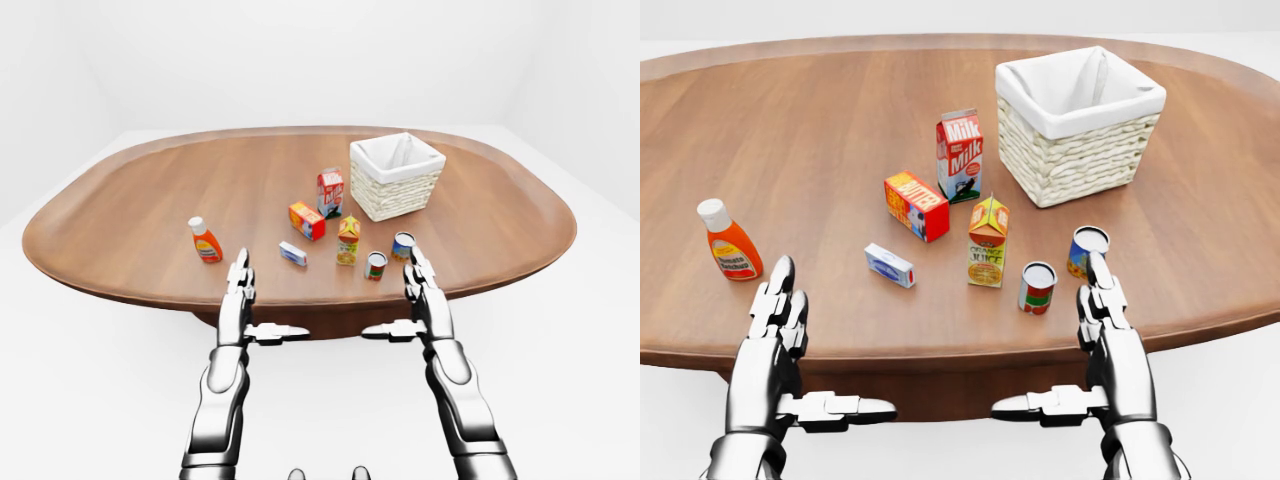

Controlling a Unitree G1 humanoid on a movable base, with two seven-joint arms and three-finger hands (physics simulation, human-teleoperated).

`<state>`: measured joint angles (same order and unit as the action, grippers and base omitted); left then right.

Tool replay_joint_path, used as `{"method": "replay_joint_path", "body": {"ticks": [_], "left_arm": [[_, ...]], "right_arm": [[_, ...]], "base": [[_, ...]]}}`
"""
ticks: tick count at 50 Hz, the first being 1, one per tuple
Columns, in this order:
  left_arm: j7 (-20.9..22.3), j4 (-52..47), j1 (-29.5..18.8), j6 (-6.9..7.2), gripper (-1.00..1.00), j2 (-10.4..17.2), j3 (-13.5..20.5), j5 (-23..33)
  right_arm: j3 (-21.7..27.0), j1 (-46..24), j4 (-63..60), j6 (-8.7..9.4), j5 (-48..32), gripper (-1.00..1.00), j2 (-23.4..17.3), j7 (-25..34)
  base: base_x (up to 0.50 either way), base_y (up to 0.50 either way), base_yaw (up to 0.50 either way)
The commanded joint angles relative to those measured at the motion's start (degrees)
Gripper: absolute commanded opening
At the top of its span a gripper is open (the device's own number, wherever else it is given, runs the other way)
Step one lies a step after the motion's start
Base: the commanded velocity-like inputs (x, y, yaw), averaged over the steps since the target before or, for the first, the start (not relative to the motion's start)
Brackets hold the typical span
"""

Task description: Pick up the alphabet soup and the tomato sauce, and put them in the basket.

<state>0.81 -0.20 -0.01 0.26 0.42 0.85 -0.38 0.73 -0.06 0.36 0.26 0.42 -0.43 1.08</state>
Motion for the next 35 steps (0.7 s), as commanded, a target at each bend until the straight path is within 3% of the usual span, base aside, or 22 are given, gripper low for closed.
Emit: {"method": "replay_joint_path", "body": {"ticks": [1, 5, 11, 16, 20, 21, 23, 35], "left_arm": [[1.2, -0.7, 0.0, 0.6, 1.0, 0.7, 1.4, -0.6], [1.1, -1.2, 0.1, 0.35, 1.0, 0.6, 1.5, -0.7], [0.9, -1.9, 0.3, 0.34, 1.0, 0.6, 1.5, -0.7], [0.5, -2.7, 0.9, -2.21, 1.0, 0.5, 1.6, -0.7], [-0.1, -5.8, 1.5, -2.43, 1.0, 0.5, 1.9, -0.6], [-0.6, -6.8, 1.6, -4.39, 1.0, 0.5, 2.2, -0.3], [-1.1, -8.8, 1.9, -5.26, 1.0, 0.5, 2.4, -0.1], [-1.8, -20.0, 4.3, -5.26, 1.0, -0.1, 3.1, -1.1]], "right_arm": [[0.8, 0.1, 0.5, 0.79, 0.0, 1.0, -0.7, 1.8], [0.5, 0.6, -0.3, -0.08, -0.9, 1.0, -0.6, 1.9], [0.2, 1.1, -2.0, -0.02, -1.8, 1.0, -0.6, 1.9], [-0.7, 2.6, -6.7, -2.25, -4.8, 1.0, -0.6, 1.4], [-0.6, 3.5, -11.2, -3.56, -6.7, 1.0, -0.5, 0.6], [-1.0, 4.1, -13.1, -4.71, -7.7, 1.0, -0.5, 0.4], [-1.5, 4.8, -15.6, -5.2, -9.0, 1.0, -0.5, 0.4], [-3.9, 7.6, -27.3, -5.26, -17.0, 1.0, -0.6, 0.9]], "base": [[0.0, 0.0, 0.0], [0.0, 0.0, 0.0], [0.0, 0.0, 0.0], [0.0, 0.0, 0.0], [0.0, 0.0, 0.0], [0.0, 0.0, 0.0], [0.0, 0.0, 0.0], [0.0, 0.0, 0.0]]}}
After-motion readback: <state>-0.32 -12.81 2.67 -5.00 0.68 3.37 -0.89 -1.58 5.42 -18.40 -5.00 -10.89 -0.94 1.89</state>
